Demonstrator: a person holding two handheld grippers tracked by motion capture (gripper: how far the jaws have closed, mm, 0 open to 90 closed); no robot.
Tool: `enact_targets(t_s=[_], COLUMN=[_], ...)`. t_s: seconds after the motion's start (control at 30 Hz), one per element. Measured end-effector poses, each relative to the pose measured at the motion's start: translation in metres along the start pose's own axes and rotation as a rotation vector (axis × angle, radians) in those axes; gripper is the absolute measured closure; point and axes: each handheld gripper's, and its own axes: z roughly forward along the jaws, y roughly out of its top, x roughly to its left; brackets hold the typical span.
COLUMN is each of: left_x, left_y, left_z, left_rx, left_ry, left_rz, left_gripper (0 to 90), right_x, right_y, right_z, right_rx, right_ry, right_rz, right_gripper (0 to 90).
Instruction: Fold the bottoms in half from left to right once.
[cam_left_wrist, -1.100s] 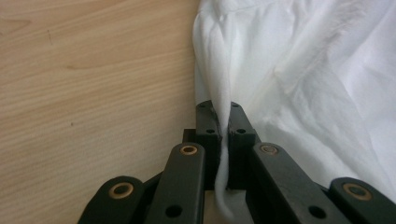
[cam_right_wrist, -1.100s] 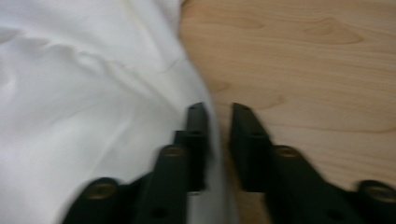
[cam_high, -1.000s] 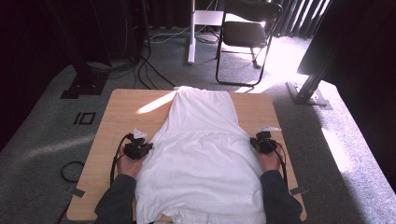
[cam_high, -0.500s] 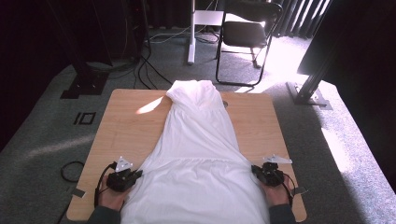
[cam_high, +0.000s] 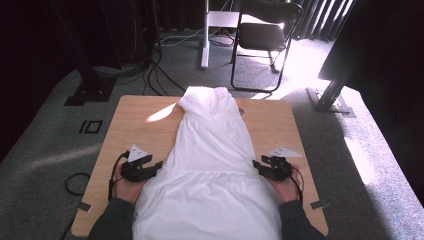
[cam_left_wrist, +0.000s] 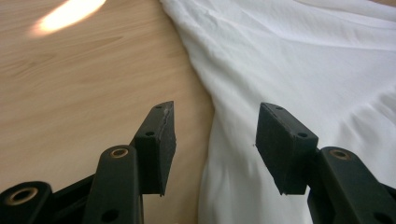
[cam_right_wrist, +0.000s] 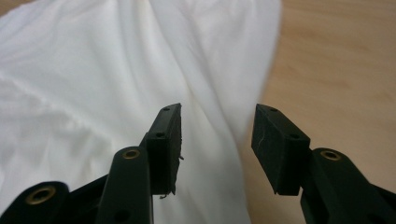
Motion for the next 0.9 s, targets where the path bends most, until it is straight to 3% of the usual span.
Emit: enact_targets(t_s=[0.03, 0.07, 0.13, 0.23, 0.3, 0.37, 0.4, 0.43, 0.47, 0.5, 0.57, 0.67, 0.7, 0.77, 0.9], left_x=[0.0, -0.001, -0.001, -0.002, -0.001, 0.0, 0.0, 0.002, 0.002, 0.003, 0.004, 0.004, 0.005, 0.007, 0.011], left_y=[0.0, 0.012, 0.018, 0.021, 0.02, 0.017, 0.017, 0.015, 0.014, 0.013, 0.013, 0.014, 0.015, 0.019, 0.027], left_z=[0.0, 0.028, 0.045, 0.066, 0.075, 0.077, 0.077, 0.076, 0.075, 0.074, 0.074, 0.073, 0.072, 0.071, 0.076], left_rx=[0.0, 0.033, 0.061, 0.113, 0.134, 0.143, 0.143, 0.144, 0.143, 0.144, 0.14, 0.135, 0.132, 0.109, 0.094], left_ry=[0.0, -0.003, -0.01, -0.001, -0.005, -0.006, -0.006, 0.001, 0.006, 0.005, 0.006, 0.014, 0.015, 0.017, 0.016], left_rz=[0.0, -0.001, -0.011, -0.007, -0.025, -0.033, -0.033, -0.035, -0.034, -0.037, -0.04, -0.049, -0.048, -0.053, -0.073], left_gripper=[48.4, 48.1, 48.1, 47.3, 47.6, 49.6, 52.3, 52.3, 58.0, 58.7, 60.7, 58.2, 55.6, 50.8, 42.8], right_x=[0.0, 0.005, 0.007, 0.009, 0.008, 0.007, 0.007, 0.004, -0.01, -0.02, -0.035, -0.045, -0.045, -0.043, -0.042], right_y=[0.0, 0.017, 0.026, 0.035, 0.039, 0.04, 0.04, 0.041, 0.044, 0.045, 0.043, 0.033, 0.03, 0.026, 0.024], right_z=[0.0, 0.03, 0.048, 0.071, 0.084, 0.093, 0.093, 0.092, 0.083, 0.076, 0.07, 0.075, 0.078, 0.084, 0.088], right_rx=[0.0, 0.033, 0.059, 0.083, 0.109, 0.147, 0.147, 0.147, 0.094, 0.056, 0.053, 0.091, 0.099, 0.105, 0.09], right_ry=[0.0, 0.009, 0.008, 0.013, 0.02, 0.003, 0.003, -0.027, -0.069, -0.082, -0.138, -0.117, -0.113, -0.105, -0.11], right_rz=[0.0, -0.04, -0.046, -0.042, -0.038, -0.048, -0.048, -0.06, 0.044, 0.102, 0.141, 0.155, 0.147, 0.144, 0.157], right_gripper=[52.7, 52.6, 51.6, 49.1, 49.9, 65.3, 65.3, 75.7, 85.2, 88.9, 89.3, 88.5, 83.8, 65.3, 52.9])
